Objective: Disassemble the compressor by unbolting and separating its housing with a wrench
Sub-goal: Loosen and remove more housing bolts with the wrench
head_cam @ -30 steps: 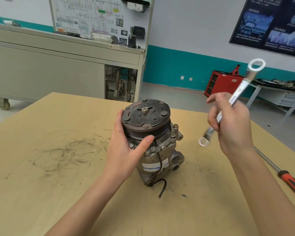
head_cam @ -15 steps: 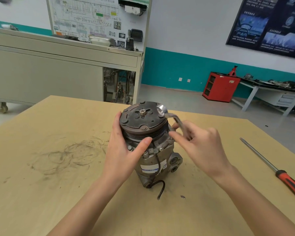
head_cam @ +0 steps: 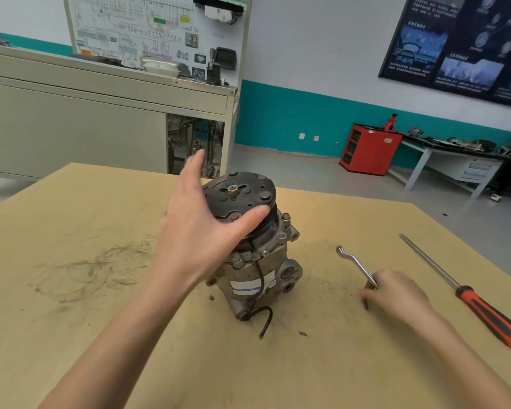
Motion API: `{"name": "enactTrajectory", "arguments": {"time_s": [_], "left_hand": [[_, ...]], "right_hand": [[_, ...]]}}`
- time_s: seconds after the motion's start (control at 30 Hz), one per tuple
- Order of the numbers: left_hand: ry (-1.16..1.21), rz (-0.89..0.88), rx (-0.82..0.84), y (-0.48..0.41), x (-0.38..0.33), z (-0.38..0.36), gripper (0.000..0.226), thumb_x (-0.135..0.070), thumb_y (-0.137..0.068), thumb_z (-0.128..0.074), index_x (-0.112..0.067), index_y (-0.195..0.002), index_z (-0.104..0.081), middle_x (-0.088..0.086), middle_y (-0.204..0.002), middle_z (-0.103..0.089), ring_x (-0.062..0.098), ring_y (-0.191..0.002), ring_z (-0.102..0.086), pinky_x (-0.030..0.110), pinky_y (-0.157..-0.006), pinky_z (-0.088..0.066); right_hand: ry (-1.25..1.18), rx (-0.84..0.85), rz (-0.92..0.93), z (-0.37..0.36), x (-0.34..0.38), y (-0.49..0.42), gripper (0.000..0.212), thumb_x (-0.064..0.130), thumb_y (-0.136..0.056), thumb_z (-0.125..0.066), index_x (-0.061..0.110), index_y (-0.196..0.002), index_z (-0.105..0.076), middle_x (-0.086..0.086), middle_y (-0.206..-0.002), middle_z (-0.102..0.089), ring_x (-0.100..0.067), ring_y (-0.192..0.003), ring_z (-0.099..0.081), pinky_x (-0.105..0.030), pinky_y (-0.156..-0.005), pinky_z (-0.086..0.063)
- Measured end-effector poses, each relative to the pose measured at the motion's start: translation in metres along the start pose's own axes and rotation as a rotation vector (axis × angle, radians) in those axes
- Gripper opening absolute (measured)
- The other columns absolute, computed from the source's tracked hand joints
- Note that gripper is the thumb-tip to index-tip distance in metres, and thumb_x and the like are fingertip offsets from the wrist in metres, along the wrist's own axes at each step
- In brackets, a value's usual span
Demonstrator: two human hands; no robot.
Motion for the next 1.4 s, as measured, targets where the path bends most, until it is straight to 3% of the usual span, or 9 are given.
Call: {"name": "enactTrajectory", "arguments": {"time_s": [0.13, 0.23, 0.37, 0.53, 0.8, 0.97, 1.13, 1.27, 1.4], "left_hand": [[-0.530, -0.011, 0.263, -0.020, -0.021, -0.021, 0.125, -0.101, -0.048, -0.027, -0.034, -0.151, 0.001, 0.003, -0.153, -0.035, 0.029, -0.131, -0.045, 0.050, -0.098, -0.047], [-0.628, 0.006, 0.338, -0.025, -0.018, -0.032, 0.116, -0.092, -0.062, -0.035, -0.030, -0.152, 0.001, 0.010, -0.148, -0.039, 0.032, -0.128, -0.047, 0.042, -0.097, -0.046], [-0.533, 0.018, 0.285, -0.025, -0.012, -0.032, 0.097, -0.077, -0.071, -0.050, -0.031, -0.148, -0.013, 0.007, -0.142, -0.043, 0.033, -0.124, -0.043, 0.043, -0.099, -0.041], [-0.359, -0.078, 0.459, -0.034, -0.007, -0.030, 0.104, -0.079, -0.055, -0.054, -0.041, -0.144, -0.014, -0.005, -0.132, -0.054, 0.023, -0.109, -0.058, 0.044, -0.096, -0.046], [0.013, -0.101, 0.705, -0.037, 0.000, -0.031, 0.103, -0.063, -0.052, -0.073, -0.053, -0.141, -0.021, -0.012, -0.149, -0.037, -0.002, -0.115, -0.053, 0.011, -0.090, -0.044], [-0.002, -0.110, 0.480, -0.029, 0.000, -0.025, 0.112, -0.077, -0.052, -0.065, -0.045, -0.148, -0.018, -0.013, -0.144, -0.041, 0.003, -0.118, -0.051, 0.022, -0.098, -0.044], [0.213, -0.015, 0.169, -0.018, 0.006, -0.014, 0.120, -0.073, -0.047, -0.074, -0.038, -0.149, -0.020, -0.018, -0.140, -0.039, -0.020, -0.103, -0.048, 0.001, -0.080, -0.040], [0.291, 0.108, -0.002, -0.010, 0.020, -0.012, 0.127, -0.064, -0.047, -0.078, -0.040, -0.150, -0.008, -0.006, -0.149, -0.034, 0.008, -0.123, -0.046, 0.032, -0.102, -0.042], [0.364, 0.173, -0.088, -0.004, 0.026, -0.015, 0.137, -0.067, -0.041, -0.077, -0.045, -0.149, 0.005, -0.010, -0.132, -0.047, 0.003, -0.111, -0.052, 0.026, -0.094, -0.038]], "right_hand": [[0.054, -0.007, -0.012, -0.015, 0.002, -0.002, 0.012, 0.030, -0.083, -0.059, 0.019, -0.078, -0.059, 0.005, -0.079, -0.056, -0.019, -0.080, -0.058, -0.024, -0.051, -0.031], [0.005, -0.070, 0.002, 0.002, 0.007, -0.001, 0.021, 0.034, -0.085, -0.060, 0.016, -0.075, -0.060, 0.003, -0.067, -0.056, -0.017, -0.065, -0.055, -0.025, -0.049, -0.031], [-0.938, -0.257, 0.100, 0.056, 0.020, 0.015, 0.032, 0.025, -0.098, -0.050, 0.009, -0.070, -0.057, 0.003, -0.044, -0.052, -0.011, -0.039, -0.042, -0.026, -0.045, -0.033], [-1.771, -0.090, 0.462, 0.101, 0.085, 0.061, 0.023, 0.012, -0.100, -0.038, 0.006, -0.088, -0.056, -0.010, -0.081, -0.071, -0.021, -0.069, -0.067, -0.024, -0.060, -0.054], [-1.503, -0.555, 0.871, 0.113, 0.129, 0.133, 0.022, 0.023, -0.097, -0.047, 0.008, -0.097, -0.062, -0.006, -0.100, -0.070, -0.024, -0.088, -0.071, -0.030, -0.078, -0.056], [-1.343, -0.633, 0.977, 0.108, 0.138, 0.146, 0.019, 0.028, -0.096, -0.050, 0.016, -0.093, -0.064, 0.002, -0.101, -0.069, -0.018, -0.089, -0.070, -0.031, -0.080, -0.056], [-1.142, -0.692, 1.053, 0.109, 0.143, 0.152, 0.024, 0.032, -0.098, -0.049, 0.015, -0.100, -0.064, -0.002, -0.096, -0.069, -0.015, -0.094, -0.067, -0.029, -0.083, -0.054], [-1.060, -0.775, 1.099, 0.115, 0.148, 0.152, 0.032, 0.028, -0.100, -0.044, 0.003, -0.094, -0.065, -0.009, -0.090, -0.067, -0.017, -0.088, -0.067, -0.032, -0.077, -0.056], [-1.286, -0.684, 1.084, 0.107, 0.146, 0.141, 0.021, 0.020, -0.099, -0.042, 0.014, -0.094, -0.062, -0.007, -0.089, -0.066, -0.022, -0.077, -0.069, -0.032, -0.069, -0.054]]}}
Point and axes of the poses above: each hand's wrist, its own y-axis away from the middle knuckle, its own z-axis out of the back of the hand, x = y × z, the point moved 9 cm from there along -y, towards the middle knuckle
